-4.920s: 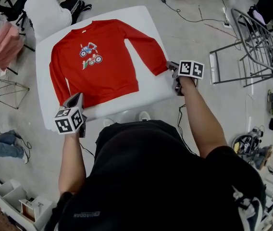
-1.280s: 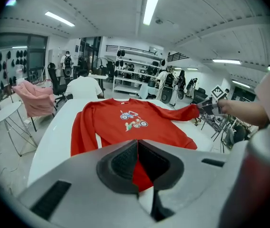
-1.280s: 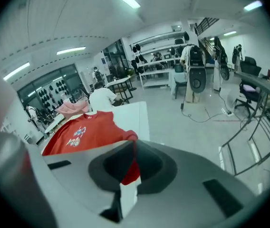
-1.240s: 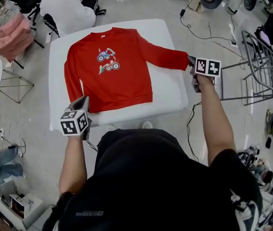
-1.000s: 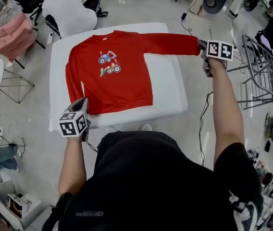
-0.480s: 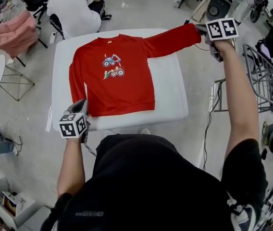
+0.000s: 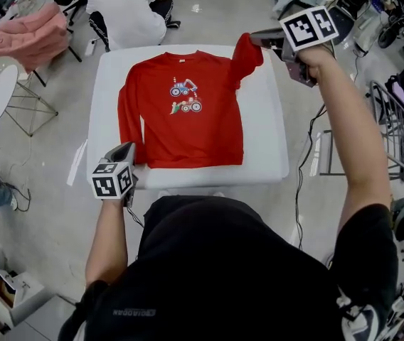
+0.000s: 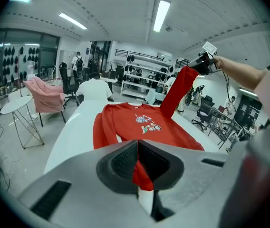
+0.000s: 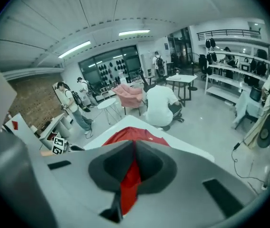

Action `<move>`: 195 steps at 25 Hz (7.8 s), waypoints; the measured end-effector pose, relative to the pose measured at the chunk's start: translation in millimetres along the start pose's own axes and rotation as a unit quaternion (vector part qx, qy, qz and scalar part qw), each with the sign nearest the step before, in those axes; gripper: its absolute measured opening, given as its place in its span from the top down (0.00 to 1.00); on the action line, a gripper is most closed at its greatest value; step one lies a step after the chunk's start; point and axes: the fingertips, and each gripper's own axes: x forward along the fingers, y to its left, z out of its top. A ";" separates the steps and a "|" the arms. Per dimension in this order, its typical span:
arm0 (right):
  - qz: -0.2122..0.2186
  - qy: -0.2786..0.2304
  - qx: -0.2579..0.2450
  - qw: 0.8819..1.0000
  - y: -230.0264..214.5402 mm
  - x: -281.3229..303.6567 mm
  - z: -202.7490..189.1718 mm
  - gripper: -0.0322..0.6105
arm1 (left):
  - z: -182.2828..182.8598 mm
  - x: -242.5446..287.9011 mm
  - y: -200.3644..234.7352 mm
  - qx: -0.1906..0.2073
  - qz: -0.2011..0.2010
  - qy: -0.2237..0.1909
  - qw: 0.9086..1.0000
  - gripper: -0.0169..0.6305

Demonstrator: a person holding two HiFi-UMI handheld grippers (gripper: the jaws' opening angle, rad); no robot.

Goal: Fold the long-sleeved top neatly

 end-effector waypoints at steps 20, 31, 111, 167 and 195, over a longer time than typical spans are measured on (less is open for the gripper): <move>0.025 0.140 -0.029 0.989 80.5 295.5 -14.6 0.92 | -35.5 -64.4 109.7 -0.053 0.085 0.016 0.995 0.96; 0.010 0.112 0.040 0.993 74.2 375.6 -15.8 0.88 | -57.2 -84.6 130.4 -0.060 0.107 0.023 0.992 0.96; -0.061 -0.053 0.039 0.996 155.2 159.3 -210.3 0.94 | 141.7 -90.7 291.8 0.039 0.124 -0.017 0.991 0.93; -0.031 -0.083 0.098 0.991 15.8 55.9 -286.7 0.94 | 288.4 161.7 -109.1 0.010 -0.083 0.030 0.996 0.93; -0.038 -0.056 0.139 0.988 -50.4 32.0 -341.6 0.94 | 195.9 341.0 -213.3 -0.007 -0.107 0.099 0.989 0.81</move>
